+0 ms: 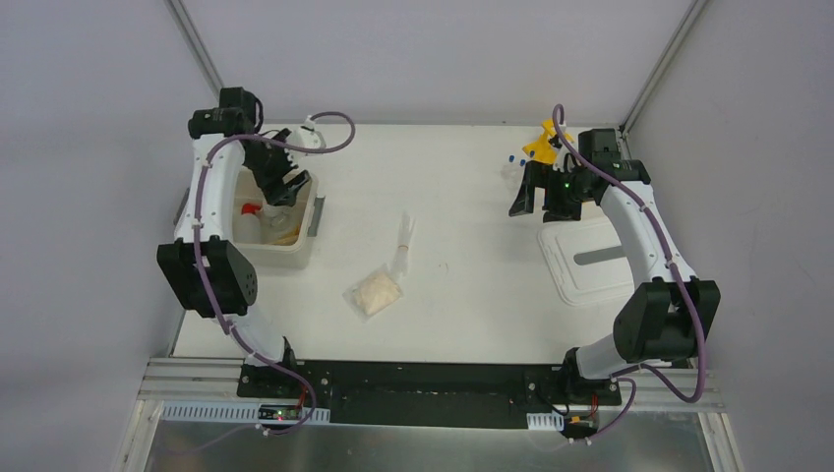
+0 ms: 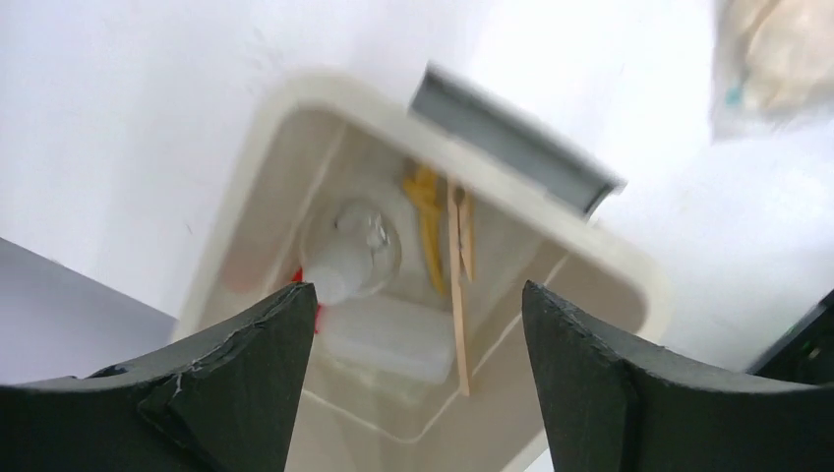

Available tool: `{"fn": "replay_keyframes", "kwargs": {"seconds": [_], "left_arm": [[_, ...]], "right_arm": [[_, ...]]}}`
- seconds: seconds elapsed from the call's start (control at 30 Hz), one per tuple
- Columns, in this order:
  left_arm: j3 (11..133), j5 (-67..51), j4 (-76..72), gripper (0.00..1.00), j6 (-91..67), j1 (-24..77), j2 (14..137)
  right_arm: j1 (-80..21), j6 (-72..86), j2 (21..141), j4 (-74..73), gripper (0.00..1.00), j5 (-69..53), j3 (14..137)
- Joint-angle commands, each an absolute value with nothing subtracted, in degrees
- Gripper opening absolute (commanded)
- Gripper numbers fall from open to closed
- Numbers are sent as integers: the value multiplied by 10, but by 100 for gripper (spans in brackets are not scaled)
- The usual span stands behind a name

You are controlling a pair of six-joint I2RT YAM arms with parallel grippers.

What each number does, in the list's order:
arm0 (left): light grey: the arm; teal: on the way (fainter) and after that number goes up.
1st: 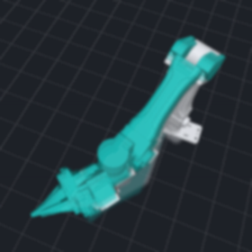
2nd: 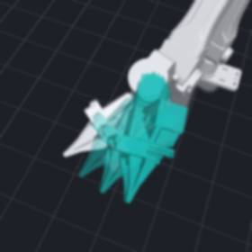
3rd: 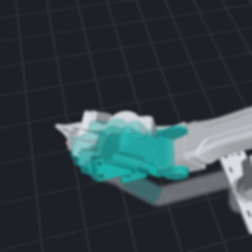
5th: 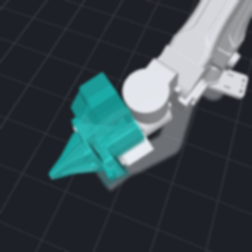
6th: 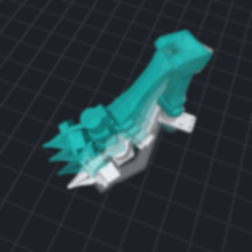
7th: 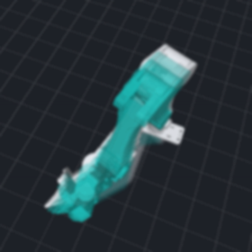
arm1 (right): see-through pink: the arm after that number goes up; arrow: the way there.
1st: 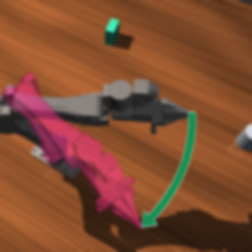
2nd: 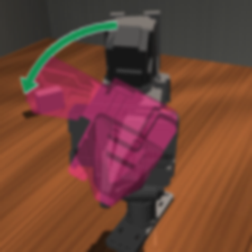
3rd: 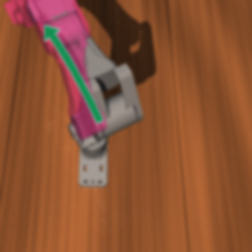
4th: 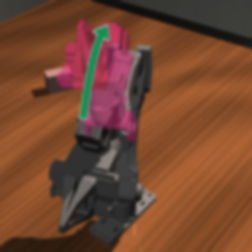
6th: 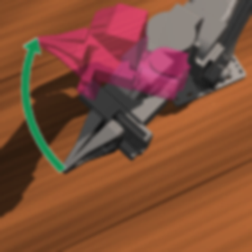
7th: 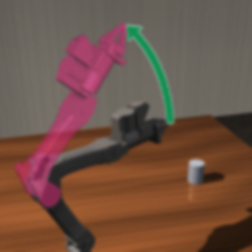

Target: Organize the chemistry lab equipment

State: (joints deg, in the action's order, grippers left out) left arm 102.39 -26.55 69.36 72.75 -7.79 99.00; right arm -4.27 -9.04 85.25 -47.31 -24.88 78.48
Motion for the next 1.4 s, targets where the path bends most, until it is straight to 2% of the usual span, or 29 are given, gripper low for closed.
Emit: {"fn": "replay_keyframes", "kwargs": {"seconds": [0.0,0.13,0.2,0.27,0.33,0.47,0.57,0.67,0.73,0.83,0.87,0.97,1.1,1.23,1.37], "left_arm": [[1092,-255,700,73,500,54,958],[1046,-241,627,63,239,169,996],[994,-237,570,61,135,216,1021],[953,-180,503,60,59,266,1046],[948,-110,477,59,13,314,1088],[955,-65,442,59,-58,341,1163],[975,-21,437,50,-72,342,1215],[976,-4,437,37,-65,351,1251],[969,-5,437,23,-61,357,1260],[972,-4,445,3,-53,358,1235],[976,-4,448,0,-44,357,1216],[996,-11,460,0,-8,343,1139],[1033,-73,495,0,117,282,1019],[1055,-158,551,0,314,175,944],[1069,-197,634,0,504,49,927]], "right_arm": [[-46,-89,827,-470,99,-249,781],[-46,-81,819,-460,99,-241,770],[-46,-81,816,-458,99,-240,768],[-46,-82,811,-459,99,-237,767],[-46,-85,809,-462,99,-236,766],[-46,-88,801,-466,99,-235,761],[-46,-88,790,-466,99,-231,753],[-46,-86,782,-466,99,-230,743],[-46,-86,778,-466,99,-228,740],[-45,-90,774,-467,99,-225,740],[-46,-92,773,-468,99,-226,739],[-46,-94,774,-465,99,-233,737],[-46,-90,781,-457,99,-242,737],[-46,-80,788,-453,99,-249,743],[-47,-76,791,-451,99,-256,743]]}}
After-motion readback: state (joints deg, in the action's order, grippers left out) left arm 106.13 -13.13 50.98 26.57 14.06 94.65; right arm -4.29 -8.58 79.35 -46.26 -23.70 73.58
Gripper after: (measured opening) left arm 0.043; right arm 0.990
